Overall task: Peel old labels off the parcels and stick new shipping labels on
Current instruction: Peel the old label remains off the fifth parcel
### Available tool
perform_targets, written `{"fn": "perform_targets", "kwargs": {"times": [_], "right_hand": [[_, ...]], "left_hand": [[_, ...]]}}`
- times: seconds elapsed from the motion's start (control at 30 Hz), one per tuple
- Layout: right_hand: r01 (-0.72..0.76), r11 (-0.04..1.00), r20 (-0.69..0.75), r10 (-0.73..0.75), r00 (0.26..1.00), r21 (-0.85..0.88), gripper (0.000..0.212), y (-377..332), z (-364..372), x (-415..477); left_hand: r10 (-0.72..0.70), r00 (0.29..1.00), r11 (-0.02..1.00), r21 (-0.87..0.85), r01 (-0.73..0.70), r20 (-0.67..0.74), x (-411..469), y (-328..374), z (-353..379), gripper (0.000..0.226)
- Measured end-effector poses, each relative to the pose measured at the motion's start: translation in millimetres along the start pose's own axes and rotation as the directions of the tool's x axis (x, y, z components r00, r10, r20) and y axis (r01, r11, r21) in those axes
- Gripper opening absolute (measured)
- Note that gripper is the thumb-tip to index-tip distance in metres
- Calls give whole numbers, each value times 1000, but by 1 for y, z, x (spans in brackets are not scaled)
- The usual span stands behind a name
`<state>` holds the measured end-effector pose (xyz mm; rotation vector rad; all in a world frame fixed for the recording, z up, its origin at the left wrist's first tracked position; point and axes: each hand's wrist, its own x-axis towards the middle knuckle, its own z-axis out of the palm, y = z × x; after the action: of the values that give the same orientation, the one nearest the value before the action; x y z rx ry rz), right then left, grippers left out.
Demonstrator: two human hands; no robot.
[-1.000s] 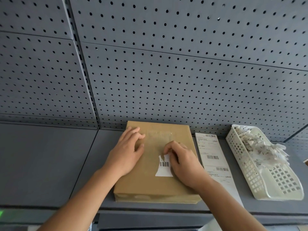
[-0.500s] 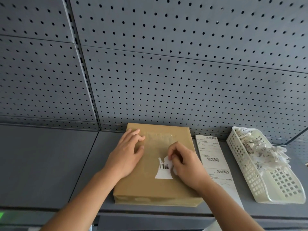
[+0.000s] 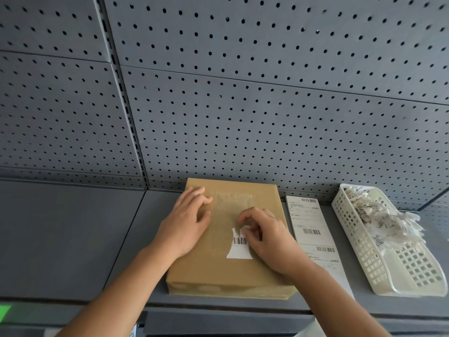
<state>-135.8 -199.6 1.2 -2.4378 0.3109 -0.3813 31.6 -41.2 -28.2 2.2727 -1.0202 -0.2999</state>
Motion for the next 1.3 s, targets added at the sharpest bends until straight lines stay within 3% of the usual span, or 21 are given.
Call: {"fn": "perform_targets", "kwargs": {"times": [0.2, 0.37, 0.63, 0.83, 1.0, 1.17, 1.3], "right_hand": [[60, 989, -35, -65, 997, -134, 17, 1, 7, 5], [-84, 991, -19, 86, 996, 100, 29, 3, -2, -6], [-83, 940, -175, 148, 973, 332, 25, 6, -11, -25], [-61, 856, -322, 258, 911, 513, 17, 3, -30, -26], [-96, 751, -258, 340, 904, 653, 12, -6, -40, -24], [-115, 745, -212, 329, 920, 657, 24, -2, -49, -29], [-136, 789, -285, 369, 885, 599, 12, 5, -59, -33]], "left_hand": [[4, 1000, 1000, 0, -4, -5, 1, -1, 0, 31], [-5, 1000, 1000, 2, 5, 7, 0, 0, 0, 31], [-4, 1000, 1000, 9, 4, 24, 0, 0, -2, 34], [0, 1000, 1000, 15, 0, 26, 0, 0, -2, 35], [7, 1000, 1000, 12, -7, 15, 0, 0, -3, 35], [15, 1000, 1000, 17, -15, 5, 1, -3, -2, 37], [25, 1000, 999, 21, -25, 1, 2, -7, -2, 36]]}}
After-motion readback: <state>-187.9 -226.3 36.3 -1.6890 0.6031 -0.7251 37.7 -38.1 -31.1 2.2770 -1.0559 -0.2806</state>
